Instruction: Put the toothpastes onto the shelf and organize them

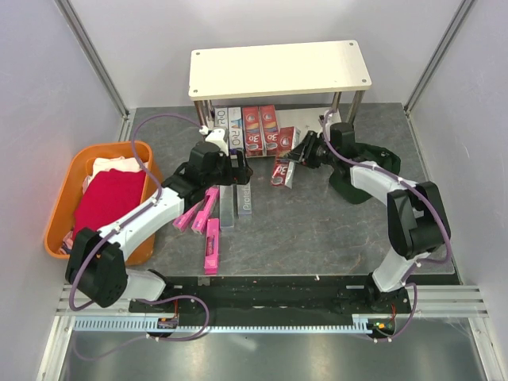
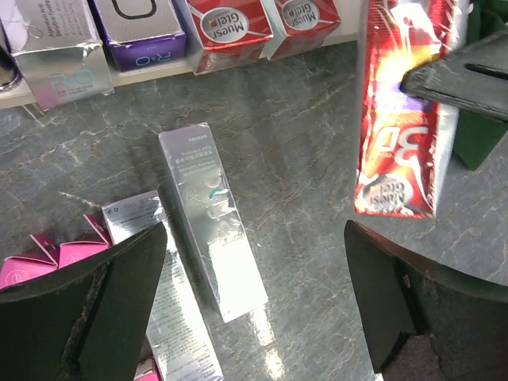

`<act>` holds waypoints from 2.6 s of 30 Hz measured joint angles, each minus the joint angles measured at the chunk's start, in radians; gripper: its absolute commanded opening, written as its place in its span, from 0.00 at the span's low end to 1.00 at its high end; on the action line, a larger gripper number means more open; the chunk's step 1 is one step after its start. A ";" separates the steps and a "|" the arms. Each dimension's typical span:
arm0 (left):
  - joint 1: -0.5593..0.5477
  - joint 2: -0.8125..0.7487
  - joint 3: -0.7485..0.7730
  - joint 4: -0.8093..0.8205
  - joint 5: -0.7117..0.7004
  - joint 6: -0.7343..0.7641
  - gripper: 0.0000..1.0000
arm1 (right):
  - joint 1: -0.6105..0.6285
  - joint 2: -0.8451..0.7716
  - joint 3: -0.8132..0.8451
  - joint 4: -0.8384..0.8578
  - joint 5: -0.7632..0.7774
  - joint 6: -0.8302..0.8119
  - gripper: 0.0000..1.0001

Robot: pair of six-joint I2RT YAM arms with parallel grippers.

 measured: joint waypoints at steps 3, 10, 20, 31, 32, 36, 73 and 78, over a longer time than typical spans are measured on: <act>0.008 -0.016 -0.008 0.000 0.010 0.000 1.00 | -0.010 0.066 0.087 -0.064 0.000 -0.034 0.29; 0.008 -0.028 -0.027 0.001 0.040 0.000 1.00 | -0.076 0.130 0.251 -0.164 0.024 -0.084 0.30; 0.008 -0.027 -0.035 0.009 0.076 0.000 1.00 | -0.098 0.245 0.426 -0.229 0.074 -0.108 0.32; 0.008 -0.009 -0.036 0.024 0.107 0.000 1.00 | -0.098 0.257 0.361 -0.113 0.172 -0.088 0.32; 0.008 -0.005 -0.036 0.023 0.107 0.000 1.00 | -0.098 0.257 0.345 -0.095 0.180 -0.083 0.32; 0.012 0.008 -0.036 0.024 0.107 0.000 1.00 | -0.098 0.257 0.264 0.001 0.209 -0.046 0.33; 0.014 0.056 -0.037 0.030 0.175 -0.018 1.00 | -0.080 0.402 0.350 0.154 0.296 0.056 0.85; 0.014 0.064 -0.037 0.031 0.188 -0.021 1.00 | -0.074 0.366 0.307 0.138 0.316 0.038 0.81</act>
